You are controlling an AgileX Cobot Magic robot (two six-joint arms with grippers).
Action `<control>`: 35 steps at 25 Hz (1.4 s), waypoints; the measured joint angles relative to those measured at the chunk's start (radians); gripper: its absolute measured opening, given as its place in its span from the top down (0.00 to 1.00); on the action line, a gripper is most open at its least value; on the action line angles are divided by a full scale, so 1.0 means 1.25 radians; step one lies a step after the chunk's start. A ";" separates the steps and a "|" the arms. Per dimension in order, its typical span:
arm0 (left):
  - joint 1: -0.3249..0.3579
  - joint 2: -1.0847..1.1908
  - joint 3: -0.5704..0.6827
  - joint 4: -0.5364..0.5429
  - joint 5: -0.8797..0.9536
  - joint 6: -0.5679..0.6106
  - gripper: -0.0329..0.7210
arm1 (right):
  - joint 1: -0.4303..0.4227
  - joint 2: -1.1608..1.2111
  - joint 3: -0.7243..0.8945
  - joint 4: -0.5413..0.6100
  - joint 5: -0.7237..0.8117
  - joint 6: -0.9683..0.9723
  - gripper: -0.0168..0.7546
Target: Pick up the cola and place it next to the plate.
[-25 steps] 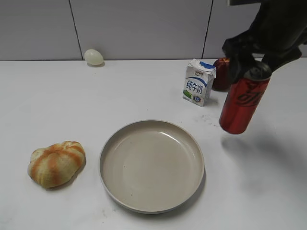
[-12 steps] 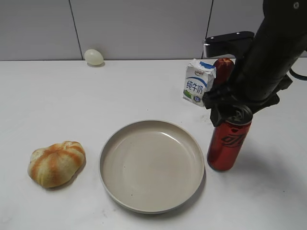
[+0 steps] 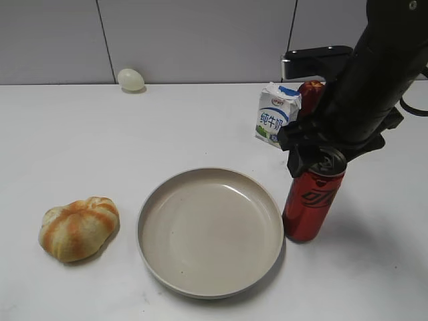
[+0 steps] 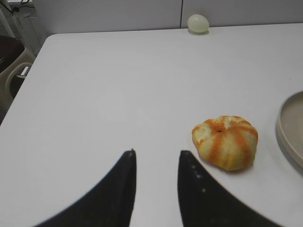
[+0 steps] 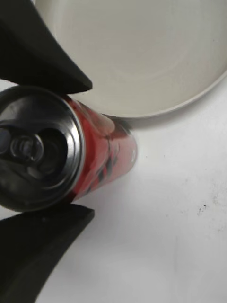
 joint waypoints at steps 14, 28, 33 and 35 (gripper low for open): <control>0.000 0.000 0.000 0.000 0.000 0.000 0.64 | 0.000 -0.002 -0.030 0.030 0.043 0.000 0.18; 0.000 0.000 0.000 0.000 0.000 0.000 0.64 | -0.135 0.171 -0.488 -0.010 0.202 -0.018 0.18; 0.000 0.000 0.000 0.000 0.000 0.000 0.64 | -0.225 0.262 -0.627 -0.019 0.266 -0.044 0.20; 0.000 0.000 0.000 0.000 -0.001 0.000 0.64 | -0.256 0.275 -0.644 -0.022 0.269 -0.061 0.20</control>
